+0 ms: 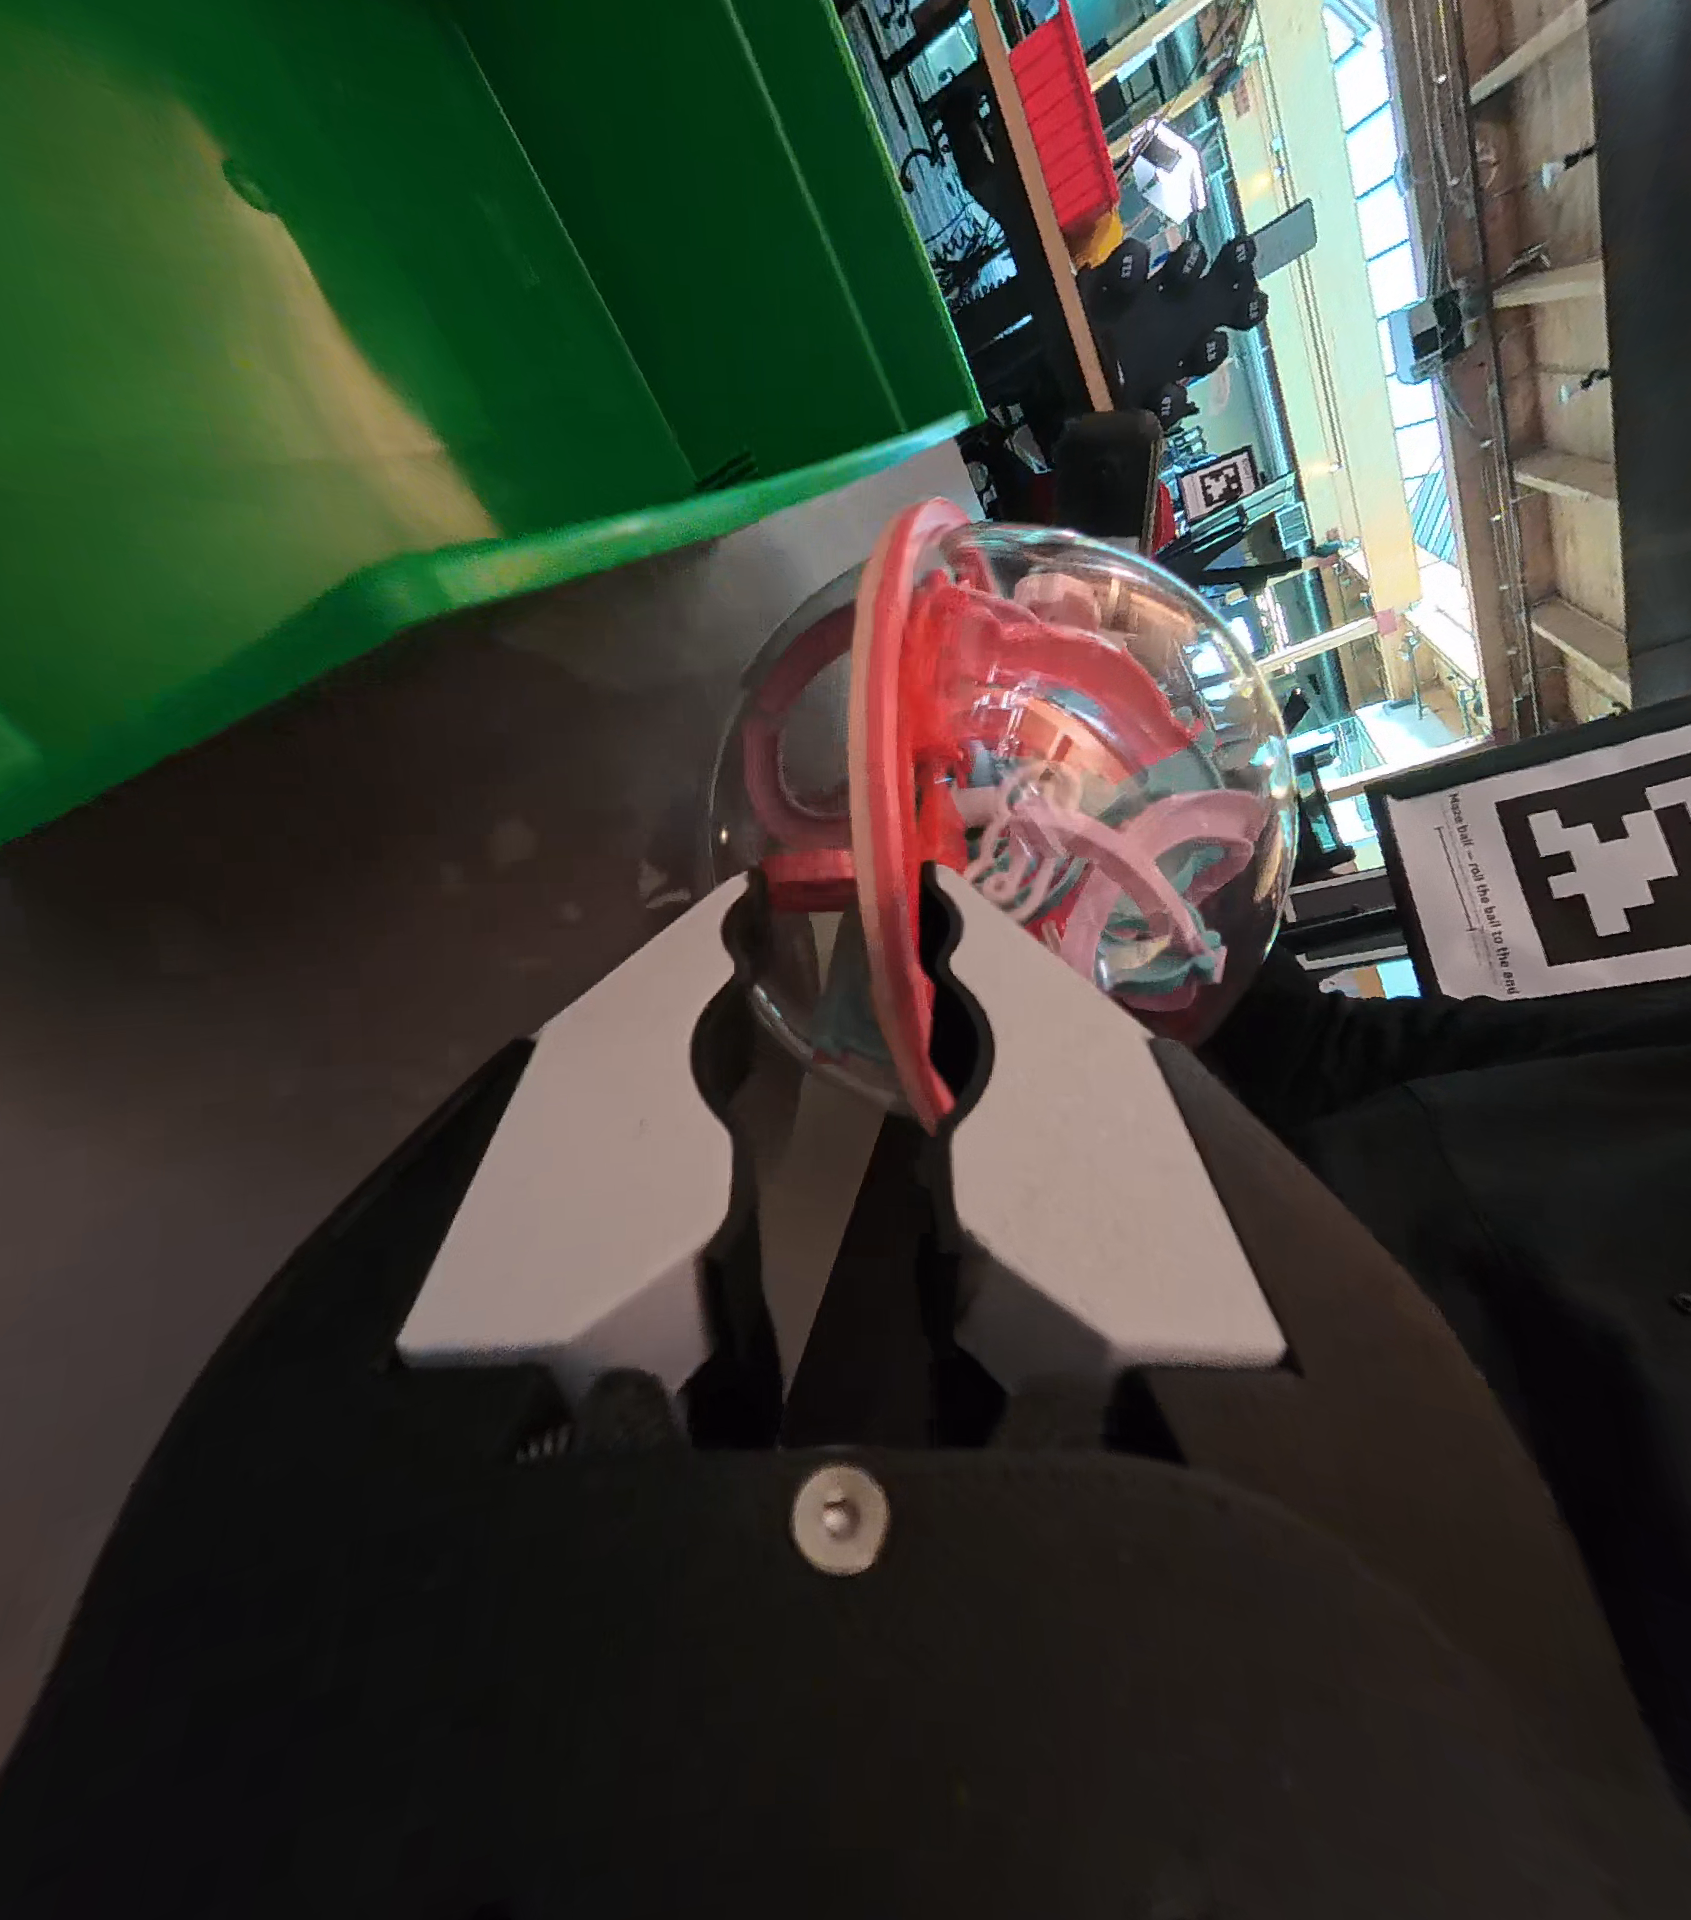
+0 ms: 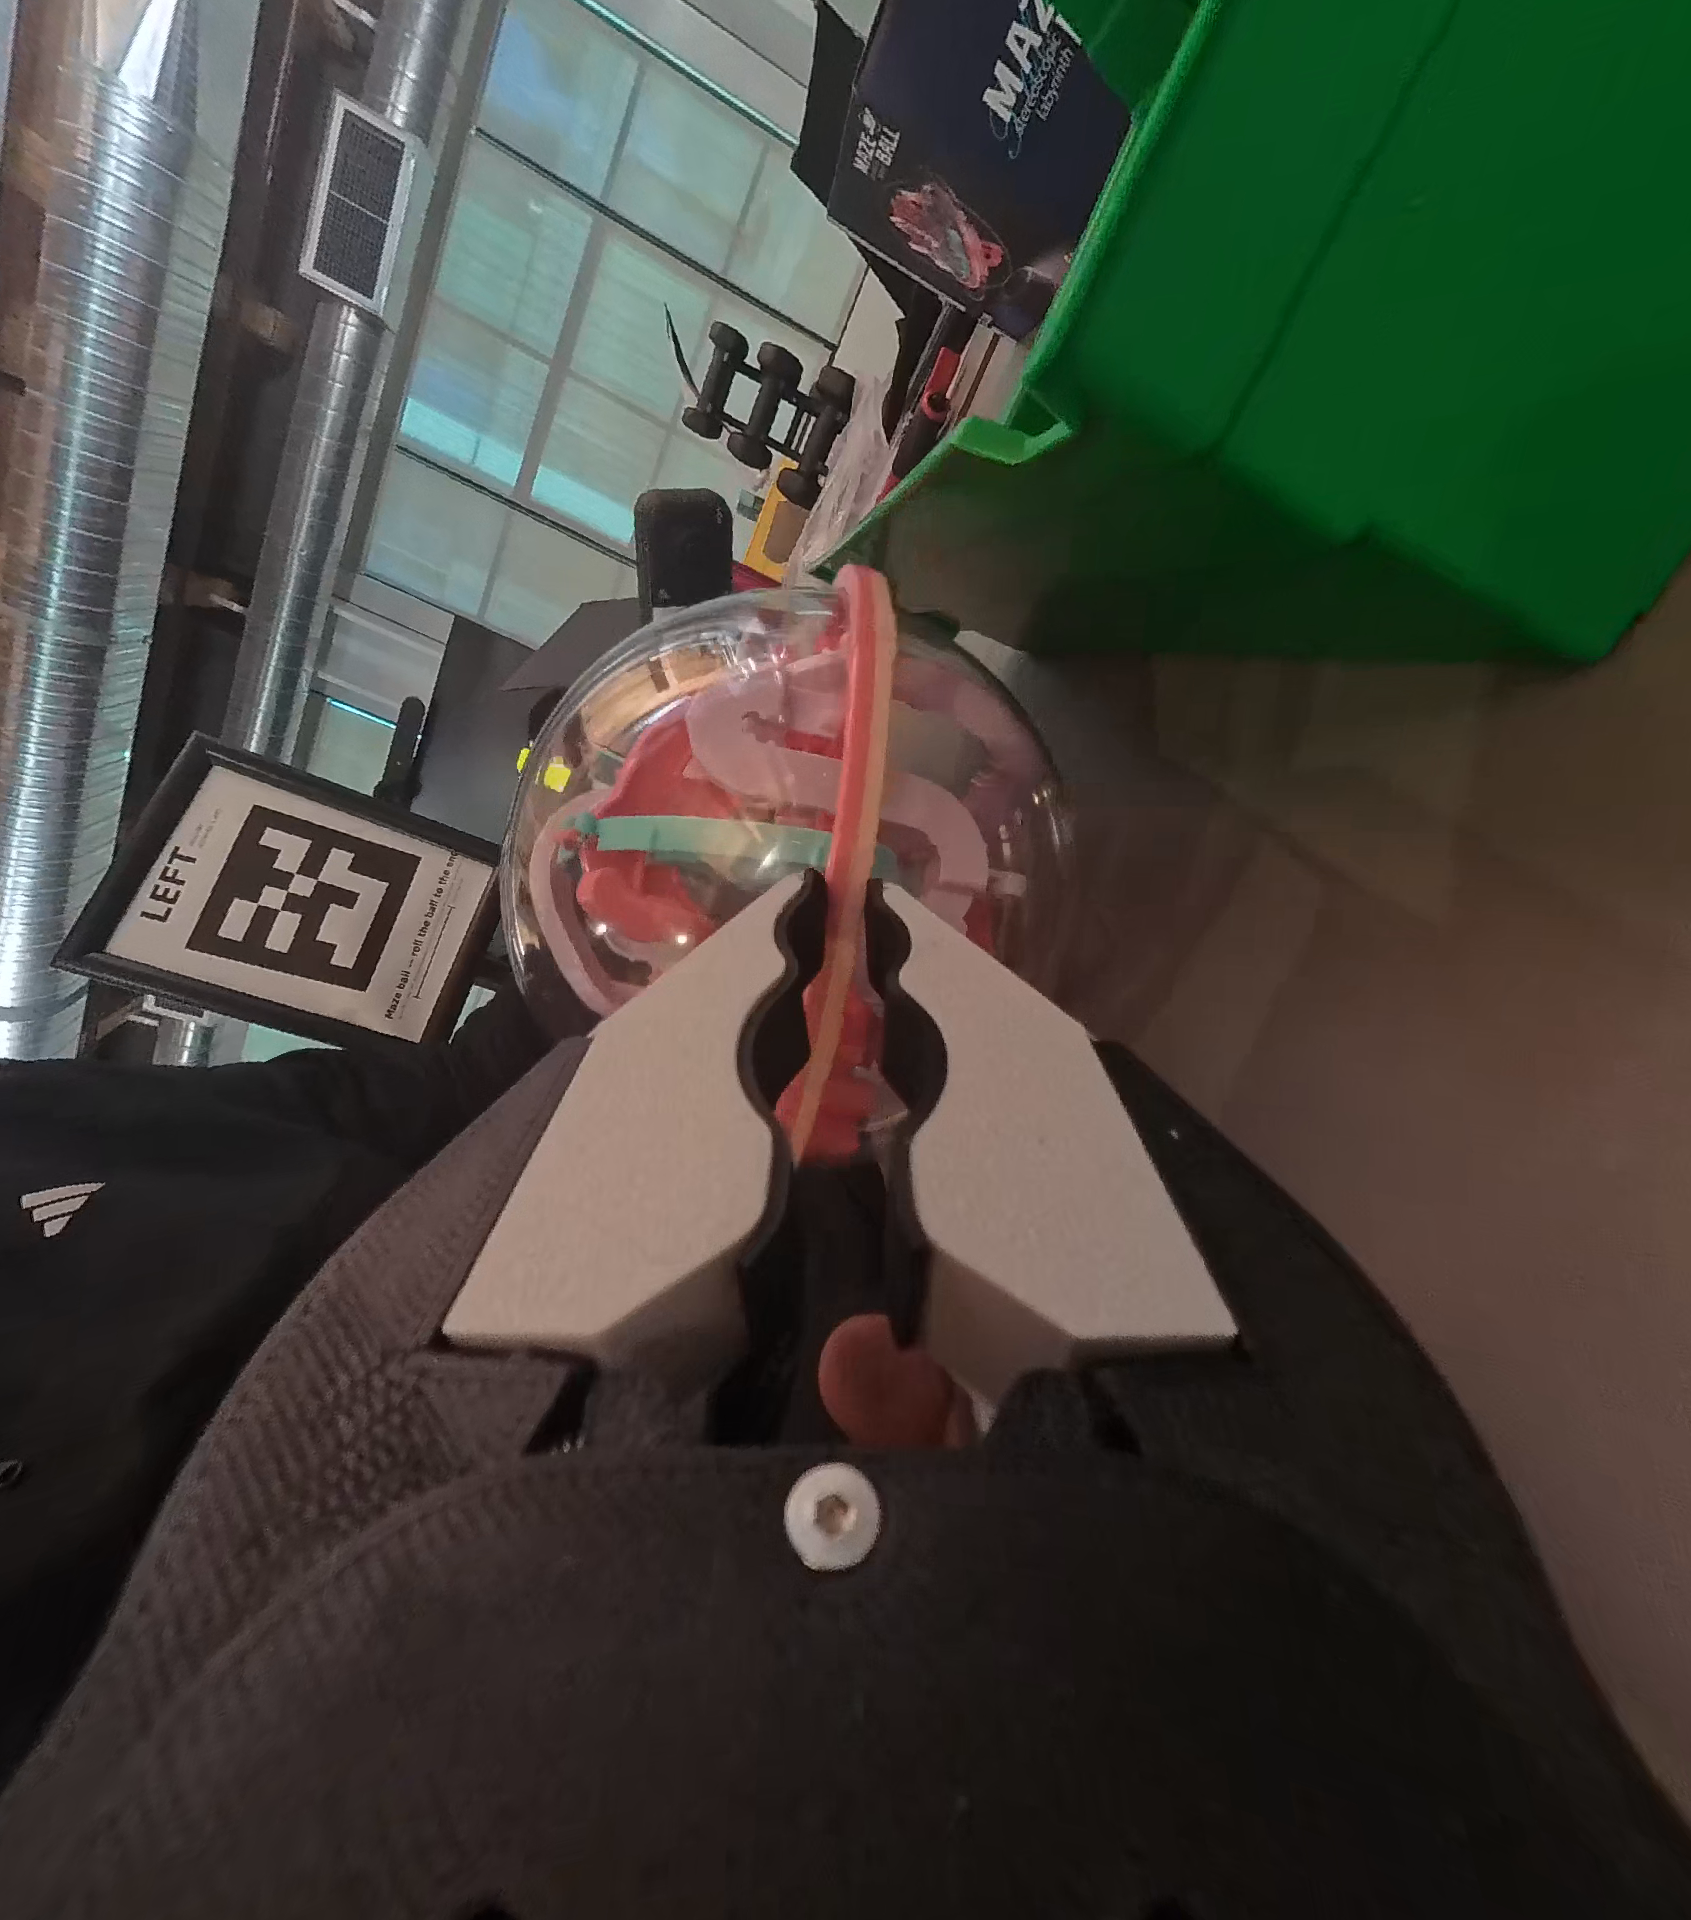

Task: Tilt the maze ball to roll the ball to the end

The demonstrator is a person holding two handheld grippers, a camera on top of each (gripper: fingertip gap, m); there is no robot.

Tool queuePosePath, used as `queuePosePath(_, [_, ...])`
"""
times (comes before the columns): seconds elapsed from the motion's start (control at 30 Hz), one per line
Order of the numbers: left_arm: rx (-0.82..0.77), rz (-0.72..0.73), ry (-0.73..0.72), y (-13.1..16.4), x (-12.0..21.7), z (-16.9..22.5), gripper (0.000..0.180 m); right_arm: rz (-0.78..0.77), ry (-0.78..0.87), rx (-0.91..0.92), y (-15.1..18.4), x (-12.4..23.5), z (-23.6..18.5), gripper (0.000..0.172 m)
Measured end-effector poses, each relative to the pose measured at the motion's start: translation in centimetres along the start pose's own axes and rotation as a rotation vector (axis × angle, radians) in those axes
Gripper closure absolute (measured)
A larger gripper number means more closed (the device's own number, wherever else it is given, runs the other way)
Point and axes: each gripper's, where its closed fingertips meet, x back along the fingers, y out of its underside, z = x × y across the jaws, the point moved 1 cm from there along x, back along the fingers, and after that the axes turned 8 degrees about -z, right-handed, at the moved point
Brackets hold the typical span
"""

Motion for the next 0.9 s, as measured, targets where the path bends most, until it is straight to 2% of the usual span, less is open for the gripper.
queuePosePath(0.27, [0.035,0.059,-0.018,1.6,1.2,0.7,0.141,-0.003,0.001,0.007,0.0,-0.3,0.0,0.166])
queuePosePath(0.47, [0.144,0.134,-0.002,5.6,0.3,1.0,0.142,-0.001,-0.005,0.004,0.0,-0.3,0.0,0.166])
queuePosePath(0.53, [0.179,0.186,0.046,6.4,-0.4,1.5,0.146,-0.005,-0.008,0.005,0.0,-0.5,0.0,0.166])
queuePosePath(0.63, [0.184,0.308,0.126,6.2,-0.4,2.4,0.165,0.001,-0.004,0.001,-0.1,-0.6,0.1,0.166])
queuePosePath(0.7, [0.188,0.348,0.137,6.0,-0.4,2.5,0.170,0.000,0.001,0.003,-0.1,-0.6,0.1,0.166])
queuePosePath(0.9, [0.170,0.302,0.113,6.3,-0.5,2.9,0.173,-0.006,0.014,0.002,0.3,-0.4,0.2,0.166])
